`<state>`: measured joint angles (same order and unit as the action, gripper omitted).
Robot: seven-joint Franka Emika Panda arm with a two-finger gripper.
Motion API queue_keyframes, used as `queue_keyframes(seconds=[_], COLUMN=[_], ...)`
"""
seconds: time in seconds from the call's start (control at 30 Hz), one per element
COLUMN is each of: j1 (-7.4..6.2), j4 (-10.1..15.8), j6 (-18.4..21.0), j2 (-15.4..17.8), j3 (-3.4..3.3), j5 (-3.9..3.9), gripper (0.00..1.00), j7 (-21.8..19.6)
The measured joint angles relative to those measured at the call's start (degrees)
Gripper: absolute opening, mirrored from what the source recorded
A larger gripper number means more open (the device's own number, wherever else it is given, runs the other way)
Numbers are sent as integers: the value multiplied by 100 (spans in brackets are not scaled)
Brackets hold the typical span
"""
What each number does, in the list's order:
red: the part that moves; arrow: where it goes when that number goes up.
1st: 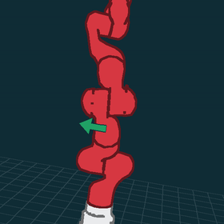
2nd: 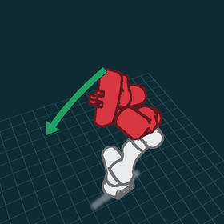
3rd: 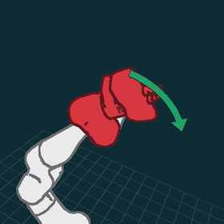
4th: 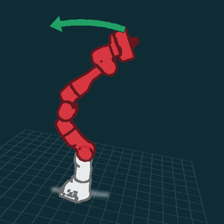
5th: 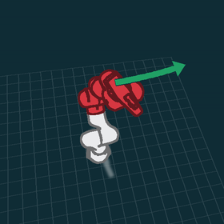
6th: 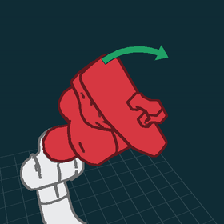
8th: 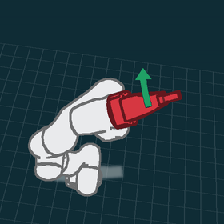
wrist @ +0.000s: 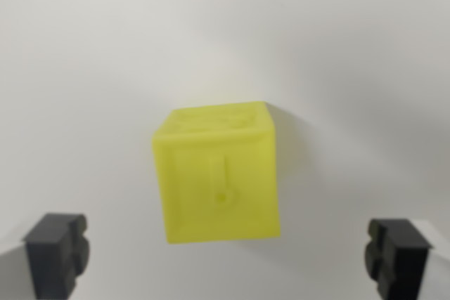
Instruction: Pick yellow cube
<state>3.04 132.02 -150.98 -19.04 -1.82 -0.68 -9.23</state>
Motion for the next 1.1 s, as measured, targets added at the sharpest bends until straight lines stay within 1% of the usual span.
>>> queue_keyframes(seconds=[0.47,1.1], j1=[25,12], j4=[108,-35], j6=[-483,-1031], j2=[-376,-1072], j3=[3,0], j5=[-78,-201], gripper=[100,100], j7=[660,845])
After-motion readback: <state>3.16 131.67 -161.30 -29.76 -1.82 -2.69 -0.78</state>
